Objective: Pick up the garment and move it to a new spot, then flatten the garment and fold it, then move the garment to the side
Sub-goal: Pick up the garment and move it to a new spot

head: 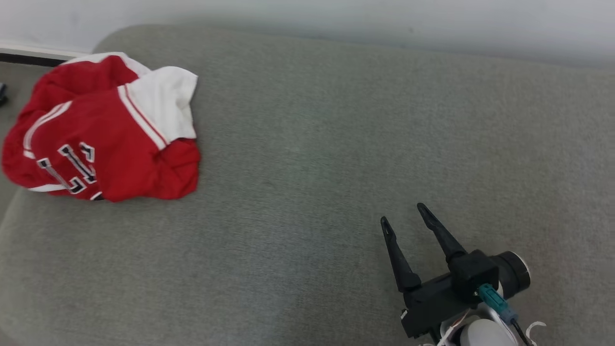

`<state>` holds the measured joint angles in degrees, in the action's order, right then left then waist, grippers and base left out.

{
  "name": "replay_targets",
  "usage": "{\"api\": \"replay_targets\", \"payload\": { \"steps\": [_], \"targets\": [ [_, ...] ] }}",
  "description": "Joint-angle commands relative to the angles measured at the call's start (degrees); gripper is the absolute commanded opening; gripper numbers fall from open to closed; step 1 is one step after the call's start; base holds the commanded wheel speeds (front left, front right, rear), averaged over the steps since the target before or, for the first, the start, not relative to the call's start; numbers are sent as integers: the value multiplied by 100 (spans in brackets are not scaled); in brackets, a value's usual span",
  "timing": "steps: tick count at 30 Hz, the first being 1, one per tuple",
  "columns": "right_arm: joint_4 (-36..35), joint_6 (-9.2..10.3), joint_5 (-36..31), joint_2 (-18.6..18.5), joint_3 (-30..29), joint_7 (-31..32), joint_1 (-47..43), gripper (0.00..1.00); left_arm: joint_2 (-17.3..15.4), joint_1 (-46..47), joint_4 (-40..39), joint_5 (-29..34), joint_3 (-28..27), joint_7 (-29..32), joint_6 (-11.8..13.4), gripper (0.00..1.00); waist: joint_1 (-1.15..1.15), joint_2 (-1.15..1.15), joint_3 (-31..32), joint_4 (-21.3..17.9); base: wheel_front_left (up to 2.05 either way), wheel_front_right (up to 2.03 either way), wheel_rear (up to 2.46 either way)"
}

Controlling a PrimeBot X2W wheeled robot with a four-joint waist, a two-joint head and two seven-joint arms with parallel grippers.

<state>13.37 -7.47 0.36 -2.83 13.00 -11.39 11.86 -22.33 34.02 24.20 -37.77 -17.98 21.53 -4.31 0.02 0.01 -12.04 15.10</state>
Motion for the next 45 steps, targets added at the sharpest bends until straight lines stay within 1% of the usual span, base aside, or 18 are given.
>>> {"api": "replay_targets", "payload": {
  "steps": [1, 4, 7, 8, 9, 15, 16, 18, 22, 26, 31, 34, 35, 36, 40, 44, 45],
  "targets": [
    [-6, -5, 30, -10, 39, -43, 108, 100, -75, 59, 26, -29, -35, 100, 27, 100, -2, -1, -1049, -1096, 0, 0, 0],
    [5, -5, 77, -11, 151, -79, 226, 100, -329, 106, 83, -131, -180, 421, 157, 100, -2, -1, -1157, -1281, 0, 0, 0],
    [21, -5, 83, -9, 162, -120, 312, 100, -553, 137, 272, -140, -209, 697, 216, 100, -2, -1, -1236, -1416, 0, 0, 0],
    [55, -5, 120, -9, 153, -138, 345, 100, -663, 151, 385, -140, -214, 834, 256, 100, -2, -1, -1255, -1488, 0, 0, 0],
    [69, -4, 139, -9, 146, -148, 348, 100, -707, 156, 432, -146, -230, 898, 305, 100, -2, -1, -1260, -1519, 0, 0, 0],
    [128, -4, 193, -8, 144, -211, 349, 100, -1012, 11, 763, 197, -141, 936, 541, 100, -2, -1, -1289, -1669, 0, 0, 0],
    [143, -5, 205, -8, 137, -220, 337, 100, -1053, -17, 812, 227, -111, 923, 558, 95, -2, -1, -1284, -1677, 0, 0, 0],
    [165, -5, 219, -8, 125, -229, 292, 100, -1078, -26, 883, 294, -67, 874, 566, 0, -2, -1, -1242, -1674, 0, 0, 0],
    [260, -5, 289, -7, 125, -250, 237, 100, -1045, -52, 929, 294, 8, 802, 444, 0, -2, -1, -1050, -1616, 0, 0, 0],
    [376, -5, 406, -9, 181, -284, 182, 100, -1141, 21, 729, 353, 115, 770, 315, 0, -2, -1, -717, -1545, 0, 0, 0],
    [569, -5, 567, -10, 223, -318, 49, 100, -1241, 195, 319, 436, 335, 877, 171, 0, -2, -1, -156, -1465, 0, 0, 0],
    [712, -4, 699, -10, 271, -340, -141, 100, -1240, 270, 60, 492, 544, 947, 62, 0, -2, -1, 349, -1496, 0, 0, 0],
    [712, -4, 699, -10, 271, -340, -141, 100, -1240, 270, 60, 492, 544, 947, 62, 0, -2, -1, 349, -1496, 0, 0, 0],
    [721, -5, 727, -10, 268, -340, -211, 100, -1237, 326, -52, 480, 587, 983, 28, 0, -2, -1, 482, -1512, 0, 0, 0],
    [771, -5, 872, -10, 233, -366, -518, 100, -1029, 477, -433, 450, 919, 1078, -79, 0, -2, -1, 1052, -1616, 0, 0, 0],
    [693, -5, 951, -10, 210, -378, -688, 100, -665, 782, -784, 341, 1239, 1205, -94, 0, -2, -1, 1351, -1806, 0, 0, 0],
    [677, -5, 958, -10, 201, -378, -727, 100, -532, 838, -910, 339, 1341, 1235, -67, 0, -2, -1, 1389, -1865, 0, 0, 0]
  ]
}}
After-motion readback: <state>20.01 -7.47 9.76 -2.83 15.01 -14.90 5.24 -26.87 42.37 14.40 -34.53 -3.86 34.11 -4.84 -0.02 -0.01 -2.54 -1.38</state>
